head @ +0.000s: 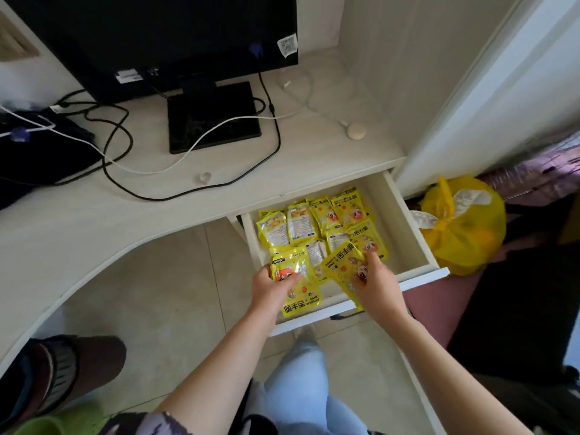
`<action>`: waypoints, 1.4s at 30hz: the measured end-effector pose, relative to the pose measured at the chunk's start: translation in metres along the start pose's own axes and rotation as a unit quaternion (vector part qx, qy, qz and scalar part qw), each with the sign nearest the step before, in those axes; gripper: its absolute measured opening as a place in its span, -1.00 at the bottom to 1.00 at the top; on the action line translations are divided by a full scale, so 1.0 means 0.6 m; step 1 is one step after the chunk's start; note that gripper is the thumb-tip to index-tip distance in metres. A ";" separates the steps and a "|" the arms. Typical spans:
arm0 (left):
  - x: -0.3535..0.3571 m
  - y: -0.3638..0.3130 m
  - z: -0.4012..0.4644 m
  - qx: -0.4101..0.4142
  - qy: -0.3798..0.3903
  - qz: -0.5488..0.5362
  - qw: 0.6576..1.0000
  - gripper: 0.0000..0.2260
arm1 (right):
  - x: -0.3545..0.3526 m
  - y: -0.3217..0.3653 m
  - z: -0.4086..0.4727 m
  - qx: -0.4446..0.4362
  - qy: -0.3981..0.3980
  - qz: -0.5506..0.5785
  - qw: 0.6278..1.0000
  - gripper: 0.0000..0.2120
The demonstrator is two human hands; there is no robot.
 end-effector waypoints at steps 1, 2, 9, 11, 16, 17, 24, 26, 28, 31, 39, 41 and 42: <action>0.010 -0.002 0.019 -0.010 -0.002 0.015 1.000 -0.66 | -0.002 -0.005 0.017 0.005 0.007 -0.004 1.000 -0.73; 0.019 -0.006 0.034 -0.021 -0.005 0.030 0.999 -0.59 | -0.004 -0.010 0.033 0.010 0.014 -0.007 1.000 -0.74; 0.072 -0.007 0.109 -0.102 -0.025 0.055 0.993 -0.19 | 0.004 -0.036 0.147 0.022 0.092 -0.029 0.995 -0.76; 0.084 -0.008 0.109 -0.126 -0.030 0.035 0.991 -0.31 | 0.012 -0.048 0.173 0.044 0.118 -0.017 0.992 -0.75; 0.101 0.007 0.120 -0.152 -0.049 0.010 0.987 -0.62 | 0.039 -0.092 0.221 0.148 0.170 0.077 0.971 -0.61; 0.101 0.009 0.120 -0.154 -0.056 0.006 0.986 -0.61 | 0.049 -0.101 0.223 0.171 0.181 0.096 0.964 -0.57; 0.092 0.041 0.148 -0.147 -0.103 0.026 0.983 -0.80 | 0.143 -0.108 0.241 0.178 0.269 0.117 0.939 -0.67; 0.091 0.049 0.160 -0.144 -0.104 0.030 0.984 -0.84 | 0.170 -0.103 0.243 0.165 0.277 0.127 0.938 -0.70; 0.087 0.058 0.170 -0.138 -0.109 0.036 0.984 -0.81 | 0.191 -0.104 0.237 0.166 0.283 0.135 0.935 -0.72; 0.079 0.072 0.178 -0.142 -0.122 0.061 0.980 -0.74 | 0.215 -0.118 0.228 0.175 0.293 0.132 0.931 -0.71; 0.076 0.074 0.170 -0.160 -0.170 0.123 0.965 -0.64 | 0.190 -0.144 0.234 0.143 0.356 0.019 0.923 -0.72; 0.075 0.068 0.161 -0.158 -0.177 0.136 0.962 -0.56 | 0.171 -0.140 0.239 0.130 0.356 0.004 0.925 -0.70; 0.075 0.065 0.155 -0.154 -0.179 0.146 0.960 -0.54 | 0.161 -0.136 0.241 0.118 0.359 -0.007 0.926 -0.69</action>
Point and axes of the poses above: each hand's wrist, its own z-axis towards the middle knuckle, its own x-axis out of the palm, y = z × x, the point moved 5 cm from there along z, towards the middle knuckle, and after that the axes turned 8 degrees about -x, right-handed, at the moved point
